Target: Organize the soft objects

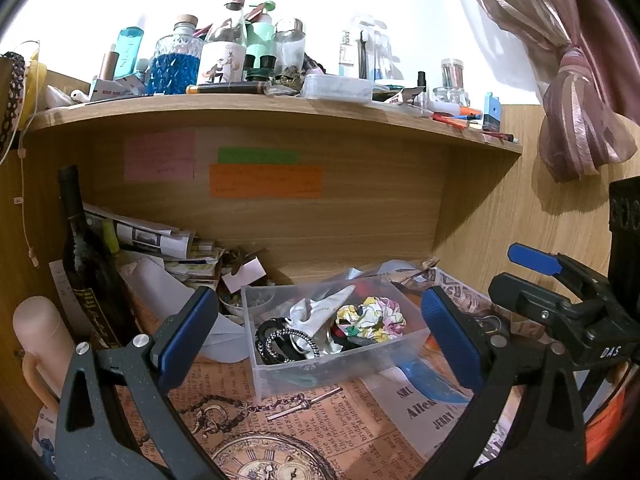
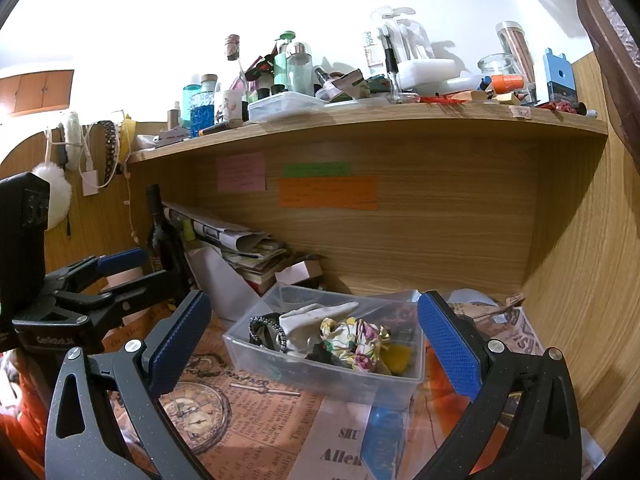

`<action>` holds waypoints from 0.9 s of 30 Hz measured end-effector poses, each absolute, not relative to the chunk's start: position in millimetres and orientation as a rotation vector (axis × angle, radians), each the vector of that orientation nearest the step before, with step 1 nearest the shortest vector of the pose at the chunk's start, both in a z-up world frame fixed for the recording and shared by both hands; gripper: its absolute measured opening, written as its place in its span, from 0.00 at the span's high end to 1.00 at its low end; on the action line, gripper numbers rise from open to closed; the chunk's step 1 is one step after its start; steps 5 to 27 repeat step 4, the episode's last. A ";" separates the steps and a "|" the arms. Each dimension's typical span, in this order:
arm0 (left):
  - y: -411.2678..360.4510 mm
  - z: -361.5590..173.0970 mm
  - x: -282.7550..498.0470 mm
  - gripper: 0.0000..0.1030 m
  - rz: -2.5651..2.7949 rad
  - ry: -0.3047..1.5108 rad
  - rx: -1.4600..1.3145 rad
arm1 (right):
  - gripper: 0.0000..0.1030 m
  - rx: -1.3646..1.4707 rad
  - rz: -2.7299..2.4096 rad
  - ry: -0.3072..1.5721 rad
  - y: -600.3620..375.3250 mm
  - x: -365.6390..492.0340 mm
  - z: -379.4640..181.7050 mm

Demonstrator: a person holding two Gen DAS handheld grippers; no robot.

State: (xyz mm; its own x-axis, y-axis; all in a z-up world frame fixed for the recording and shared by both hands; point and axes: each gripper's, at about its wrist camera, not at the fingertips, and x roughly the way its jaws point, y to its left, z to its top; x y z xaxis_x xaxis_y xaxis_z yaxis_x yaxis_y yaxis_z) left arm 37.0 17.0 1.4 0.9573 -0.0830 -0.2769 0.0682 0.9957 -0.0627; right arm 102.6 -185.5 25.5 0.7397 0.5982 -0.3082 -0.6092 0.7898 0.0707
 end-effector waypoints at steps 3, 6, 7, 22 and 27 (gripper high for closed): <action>16.8 0.3 37.7 0.00 -0.081 0.286 -0.050 | 0.00 -0.032 0.660 0.332 -185.3 104.3 24.2; 16.4 -0.2 37.4 0.00 -0.081 0.288 -0.049 | 0.00 -0.031 0.658 0.335 -185.4 105.2 23.4; 16.4 -0.2 37.4 0.00 -0.081 0.288 -0.049 | 0.00 -0.031 0.658 0.335 -185.4 105.2 23.4; 16.4 -0.2 37.4 0.00 -0.081 0.288 -0.049 | 0.00 -0.031 0.658 0.335 -185.4 105.2 23.4; 16.4 -0.2 37.4 0.00 -0.081 0.288 -0.049 | 0.00 -0.031 0.658 0.335 -185.4 105.2 23.4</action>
